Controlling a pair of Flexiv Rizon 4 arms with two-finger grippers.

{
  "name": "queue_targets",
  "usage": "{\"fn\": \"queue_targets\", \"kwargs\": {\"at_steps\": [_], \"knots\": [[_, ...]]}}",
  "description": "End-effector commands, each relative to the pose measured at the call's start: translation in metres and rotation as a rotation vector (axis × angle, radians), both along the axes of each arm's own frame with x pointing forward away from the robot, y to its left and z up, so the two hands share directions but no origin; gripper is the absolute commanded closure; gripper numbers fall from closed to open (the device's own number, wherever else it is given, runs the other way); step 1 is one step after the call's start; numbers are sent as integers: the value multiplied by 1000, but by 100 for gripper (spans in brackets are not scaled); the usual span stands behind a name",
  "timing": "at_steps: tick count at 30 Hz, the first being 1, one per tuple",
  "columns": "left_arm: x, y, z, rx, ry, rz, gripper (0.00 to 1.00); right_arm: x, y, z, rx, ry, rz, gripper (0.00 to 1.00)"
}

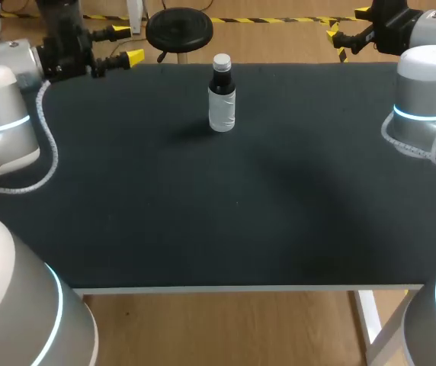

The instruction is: Unscrew the bottle cap

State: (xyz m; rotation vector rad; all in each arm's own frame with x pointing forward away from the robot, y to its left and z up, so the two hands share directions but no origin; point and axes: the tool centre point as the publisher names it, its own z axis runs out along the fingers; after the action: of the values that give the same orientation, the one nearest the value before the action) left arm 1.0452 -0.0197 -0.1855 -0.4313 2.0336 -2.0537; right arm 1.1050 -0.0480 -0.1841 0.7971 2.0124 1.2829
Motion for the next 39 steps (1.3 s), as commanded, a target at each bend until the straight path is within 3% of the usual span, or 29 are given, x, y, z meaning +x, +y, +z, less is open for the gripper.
{"fn": "queue_targets", "kwargs": {"at_steps": [1,14,21,39], "knots": [[11,-18,-17,-10,-20,-64,0,0,-1,0,2,0,3,0],[31,-56,-56,-16,-24,-108,0,0,-1,0,2,0,3,0],[42,-64,-68,-20,-24,-127,0,0,-1,0,2,0,3,0],[42,-104,-93,25,-8,-221,0,0,-1,0,2,0,3,0]]}}
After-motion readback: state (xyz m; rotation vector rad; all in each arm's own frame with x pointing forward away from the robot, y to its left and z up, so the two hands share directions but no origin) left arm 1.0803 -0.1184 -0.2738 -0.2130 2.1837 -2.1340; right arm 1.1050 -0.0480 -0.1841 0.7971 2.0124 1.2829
